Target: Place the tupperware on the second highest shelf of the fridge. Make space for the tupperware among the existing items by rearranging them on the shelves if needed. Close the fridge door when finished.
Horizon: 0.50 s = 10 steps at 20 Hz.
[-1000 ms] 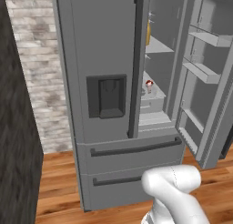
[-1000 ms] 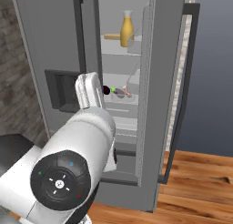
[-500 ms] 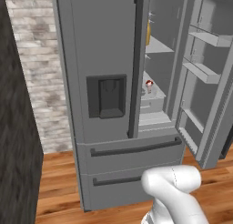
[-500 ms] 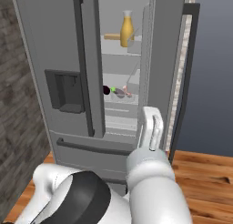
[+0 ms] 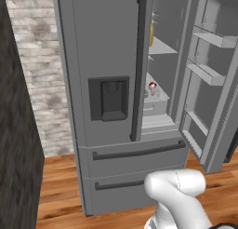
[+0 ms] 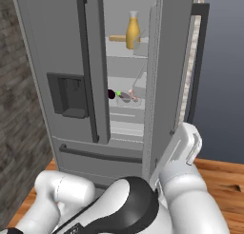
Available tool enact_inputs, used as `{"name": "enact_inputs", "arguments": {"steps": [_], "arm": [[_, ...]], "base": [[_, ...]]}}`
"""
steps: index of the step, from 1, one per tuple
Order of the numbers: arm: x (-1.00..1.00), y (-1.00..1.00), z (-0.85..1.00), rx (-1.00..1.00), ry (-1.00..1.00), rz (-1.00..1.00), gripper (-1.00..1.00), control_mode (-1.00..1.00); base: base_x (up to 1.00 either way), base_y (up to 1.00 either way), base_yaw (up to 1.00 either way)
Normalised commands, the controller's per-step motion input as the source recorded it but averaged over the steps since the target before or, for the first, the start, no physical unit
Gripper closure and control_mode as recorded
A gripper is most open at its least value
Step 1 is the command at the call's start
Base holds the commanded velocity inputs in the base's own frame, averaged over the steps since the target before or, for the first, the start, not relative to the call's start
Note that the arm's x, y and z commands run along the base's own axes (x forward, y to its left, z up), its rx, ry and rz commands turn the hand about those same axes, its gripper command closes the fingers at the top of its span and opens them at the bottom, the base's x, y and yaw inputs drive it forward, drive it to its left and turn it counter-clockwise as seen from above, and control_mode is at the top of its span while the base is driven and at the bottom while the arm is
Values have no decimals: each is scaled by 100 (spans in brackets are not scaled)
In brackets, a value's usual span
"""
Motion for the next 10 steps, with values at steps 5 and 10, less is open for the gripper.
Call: {"name": "enact_inputs", "arguments": {"steps": [5,10], "arm": [[36,-24,-12,10,0,4,-100,-100],[42,-37,-25,7,0,7,-100,-100]], "base": [[0,0,0],[0,0,0]]}}
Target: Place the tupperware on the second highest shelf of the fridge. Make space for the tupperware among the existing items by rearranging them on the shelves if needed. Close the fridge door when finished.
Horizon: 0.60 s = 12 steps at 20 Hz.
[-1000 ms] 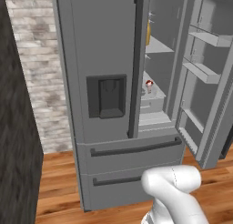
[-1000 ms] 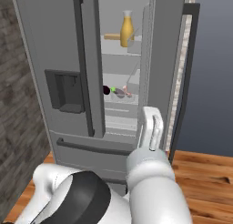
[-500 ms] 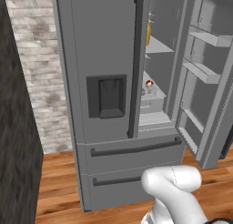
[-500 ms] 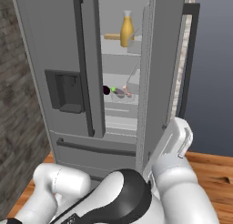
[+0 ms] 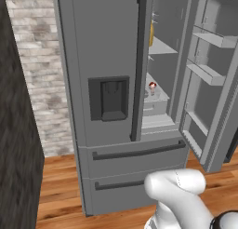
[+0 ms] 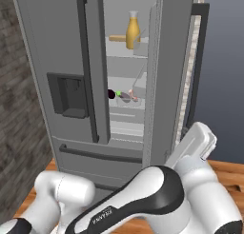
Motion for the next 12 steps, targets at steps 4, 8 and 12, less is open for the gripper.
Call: {"name": "enact_inputs", "arguments": {"steps": [4,8,12], "arm": [[56,-46,-25,9,4,10,-100,-100],[60,-45,-23,8,3,12,-100,-100],[41,-45,-13,5,0,18,-100,-100]], "base": [[0,0,0],[0,0,0],[0,0,0]]}}
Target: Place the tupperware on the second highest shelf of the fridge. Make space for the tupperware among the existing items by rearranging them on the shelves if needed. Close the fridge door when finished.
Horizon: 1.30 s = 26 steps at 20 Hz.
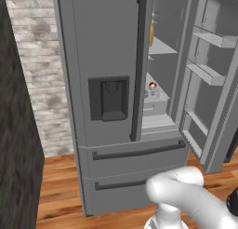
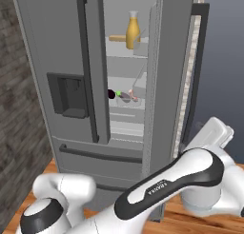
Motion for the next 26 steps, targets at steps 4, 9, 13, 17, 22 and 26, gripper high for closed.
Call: {"name": "enact_inputs", "arguments": {"steps": [4,9,13,17,22,26], "arm": [[31,-35,-3,3,0,21,-100,-100],[35,-15,-20,0,-1,19,-100,-100],[44,-12,-34,0,0,18,-100,-100],[46,-25,-31,0,0,14,-100,-100],[46,-39,-28,0,0,9,-100,-100],[49,-13,-34,0,0,7,-100,-100]], "base": [[0,0,0],[0,0,0],[0,0,0],[0,0,0],[0,0,0],[0,0,0]]}}
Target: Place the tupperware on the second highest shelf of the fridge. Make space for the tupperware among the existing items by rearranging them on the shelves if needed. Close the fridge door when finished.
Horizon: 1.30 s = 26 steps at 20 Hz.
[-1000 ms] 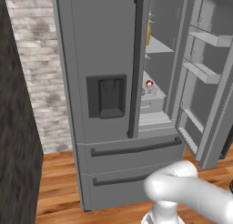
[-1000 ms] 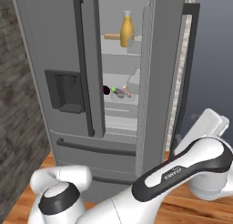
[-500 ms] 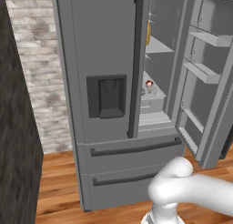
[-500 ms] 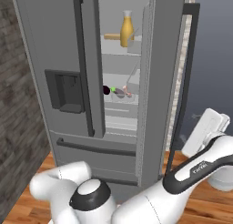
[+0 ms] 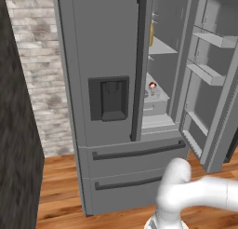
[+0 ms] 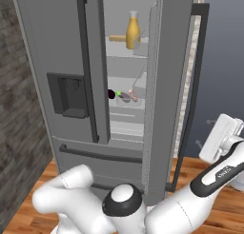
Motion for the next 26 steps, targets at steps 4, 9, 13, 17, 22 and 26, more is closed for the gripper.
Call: {"name": "enact_inputs", "arguments": {"steps": [4,9,13,17,22,26], "arm": [[32,0,-24,0,-1,7,-100,-100],[3,21,-14,0,-4,12,-100,-100],[0,70,-11,-2,-3,18,-100,-100],[0,85,-3,-3,-8,18,-100,-100],[-17,84,-2,-4,-20,19,-100,-100],[-43,90,-3,-6,-25,19,-100,-100]], "base": [[0,0,0],[0,0,0],[0,0,0],[0,0,0],[0,0,0],[0,0,0]]}}
